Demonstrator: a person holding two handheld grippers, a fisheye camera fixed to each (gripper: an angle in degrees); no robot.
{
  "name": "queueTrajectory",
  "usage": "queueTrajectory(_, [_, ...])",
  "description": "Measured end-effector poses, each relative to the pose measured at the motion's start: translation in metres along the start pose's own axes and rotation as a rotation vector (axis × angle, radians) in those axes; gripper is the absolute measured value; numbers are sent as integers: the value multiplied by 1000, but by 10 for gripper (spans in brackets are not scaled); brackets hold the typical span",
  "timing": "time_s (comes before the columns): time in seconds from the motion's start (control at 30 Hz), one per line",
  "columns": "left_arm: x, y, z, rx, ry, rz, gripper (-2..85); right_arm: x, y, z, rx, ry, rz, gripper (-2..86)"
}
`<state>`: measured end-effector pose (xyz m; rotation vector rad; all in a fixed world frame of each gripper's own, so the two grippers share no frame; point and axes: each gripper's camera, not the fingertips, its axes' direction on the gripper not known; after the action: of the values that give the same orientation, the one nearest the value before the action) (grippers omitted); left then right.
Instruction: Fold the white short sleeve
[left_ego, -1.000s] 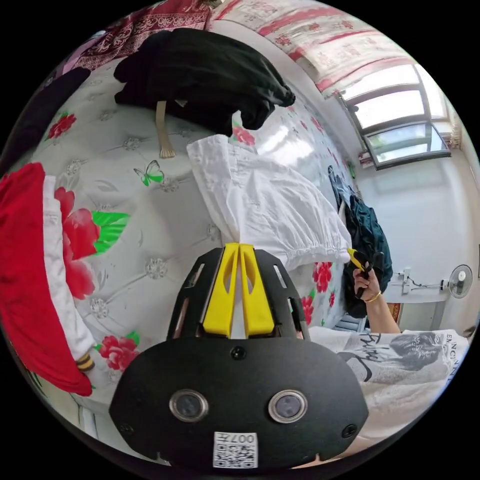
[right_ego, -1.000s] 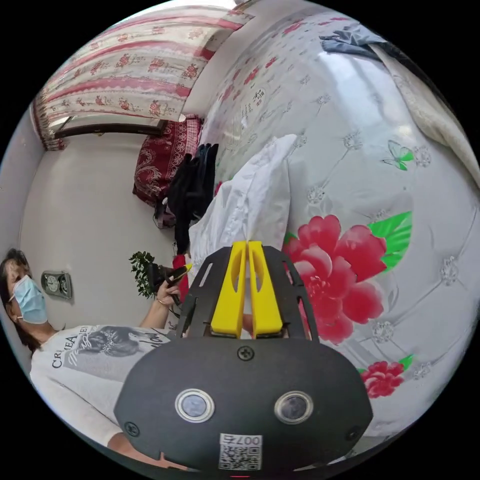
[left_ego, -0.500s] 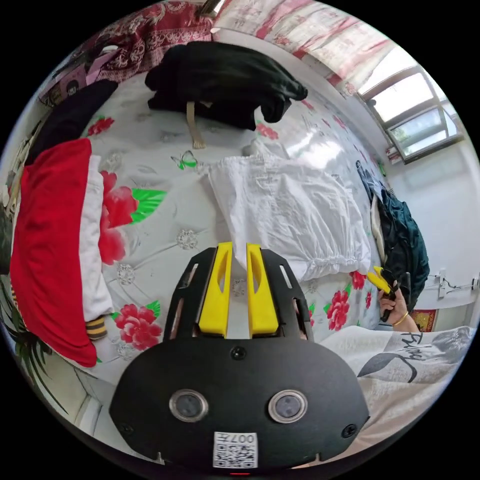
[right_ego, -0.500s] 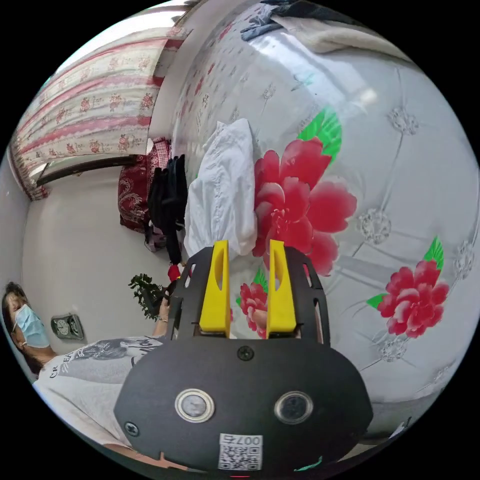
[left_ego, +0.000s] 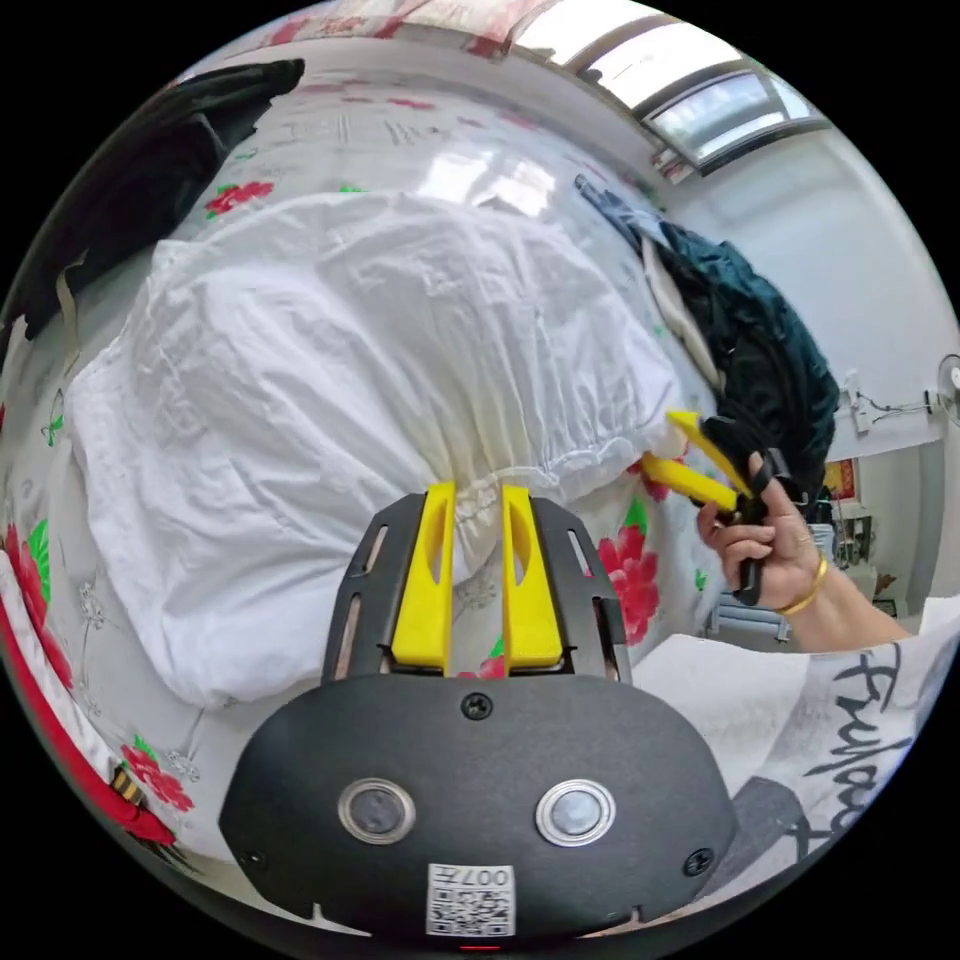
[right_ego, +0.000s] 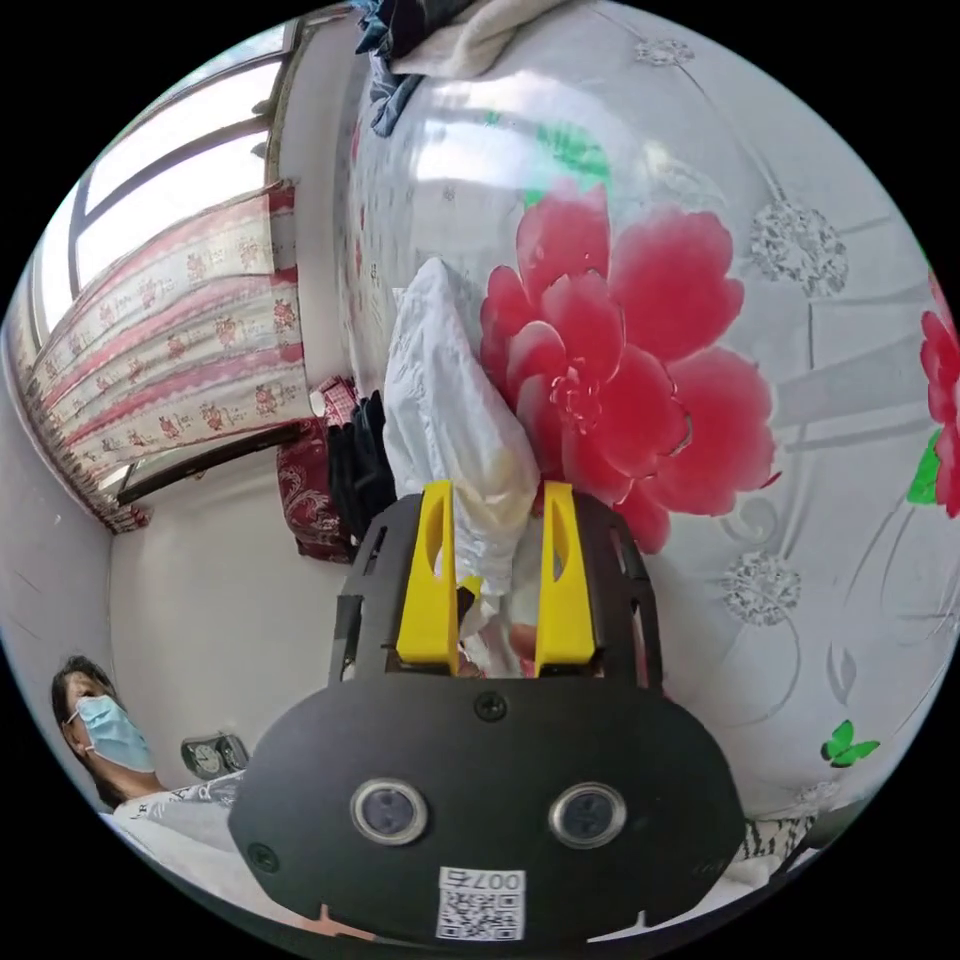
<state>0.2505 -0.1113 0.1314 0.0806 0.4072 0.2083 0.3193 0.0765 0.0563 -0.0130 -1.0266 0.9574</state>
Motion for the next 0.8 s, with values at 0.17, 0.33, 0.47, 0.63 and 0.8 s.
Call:
queueTrajectory(0.17, [1, 11, -38, 39, 19, -4, 70, -74, -8, -1, -19, 132, -196, 15])
queueTrajectory(0.33, [-5, 42, -85, 125, -27, -22, 63, -186, 1, 29, -127, 282, -560, 1])
queueTrajectory(0.47, [-24, 54, -59, 14, -38, -72, 70, -292, 51, 99, -341, 415, -1009, -1])
queueTrajectory(0.63, [-37, 90, -95, 87, -25, -103, 79, -347, 132, 192, -631, 416, -1367, 1])
queueTrajectory(0.8, [-75, 165, -144, 156, -9, -222, 79, -305, 172, 288, -903, 351, -1357, 10])
